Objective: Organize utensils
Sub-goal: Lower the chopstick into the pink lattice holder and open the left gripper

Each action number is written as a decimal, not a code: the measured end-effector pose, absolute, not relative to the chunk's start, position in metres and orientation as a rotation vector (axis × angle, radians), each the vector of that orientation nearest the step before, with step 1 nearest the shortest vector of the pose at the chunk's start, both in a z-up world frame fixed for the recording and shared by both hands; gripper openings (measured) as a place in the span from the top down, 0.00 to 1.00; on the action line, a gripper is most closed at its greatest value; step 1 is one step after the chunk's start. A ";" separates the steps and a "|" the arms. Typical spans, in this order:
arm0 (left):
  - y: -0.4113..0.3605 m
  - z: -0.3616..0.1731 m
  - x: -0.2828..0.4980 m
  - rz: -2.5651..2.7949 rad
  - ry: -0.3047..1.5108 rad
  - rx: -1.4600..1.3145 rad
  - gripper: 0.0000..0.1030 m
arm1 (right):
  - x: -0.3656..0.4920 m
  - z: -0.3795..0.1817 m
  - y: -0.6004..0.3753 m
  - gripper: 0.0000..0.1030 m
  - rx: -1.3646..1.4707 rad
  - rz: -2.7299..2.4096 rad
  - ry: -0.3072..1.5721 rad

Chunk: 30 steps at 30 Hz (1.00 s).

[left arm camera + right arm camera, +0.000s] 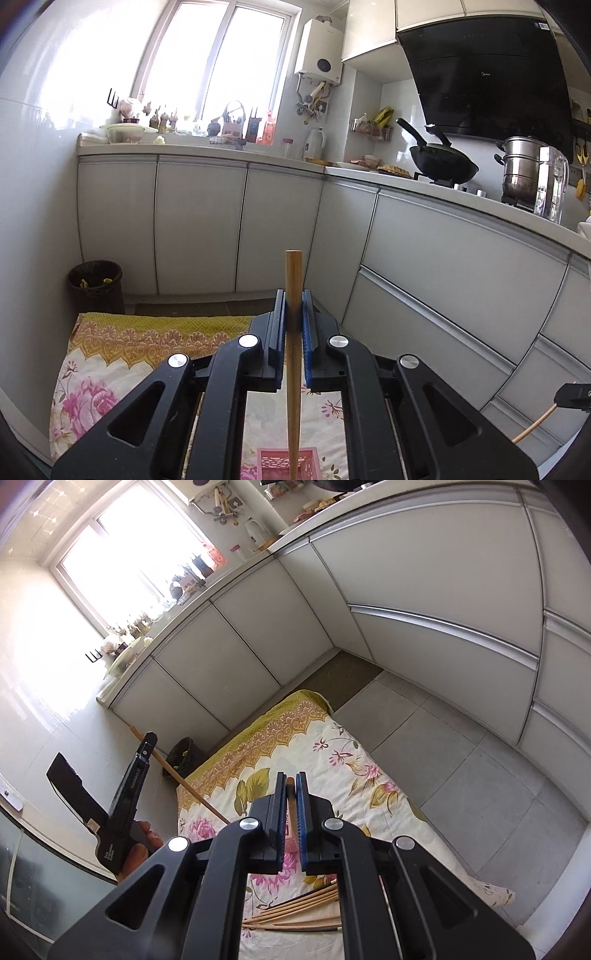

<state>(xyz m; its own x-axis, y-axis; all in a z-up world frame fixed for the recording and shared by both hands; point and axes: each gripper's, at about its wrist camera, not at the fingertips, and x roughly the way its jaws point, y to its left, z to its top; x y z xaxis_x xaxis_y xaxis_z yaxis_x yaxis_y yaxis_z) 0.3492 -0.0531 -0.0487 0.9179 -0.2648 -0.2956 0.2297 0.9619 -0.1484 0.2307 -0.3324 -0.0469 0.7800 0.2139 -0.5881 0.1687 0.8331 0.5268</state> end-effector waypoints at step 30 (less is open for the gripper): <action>0.048 -0.028 0.269 -0.078 0.253 -0.186 0.47 | 0.293 -0.037 -0.245 0.95 0.370 0.103 0.601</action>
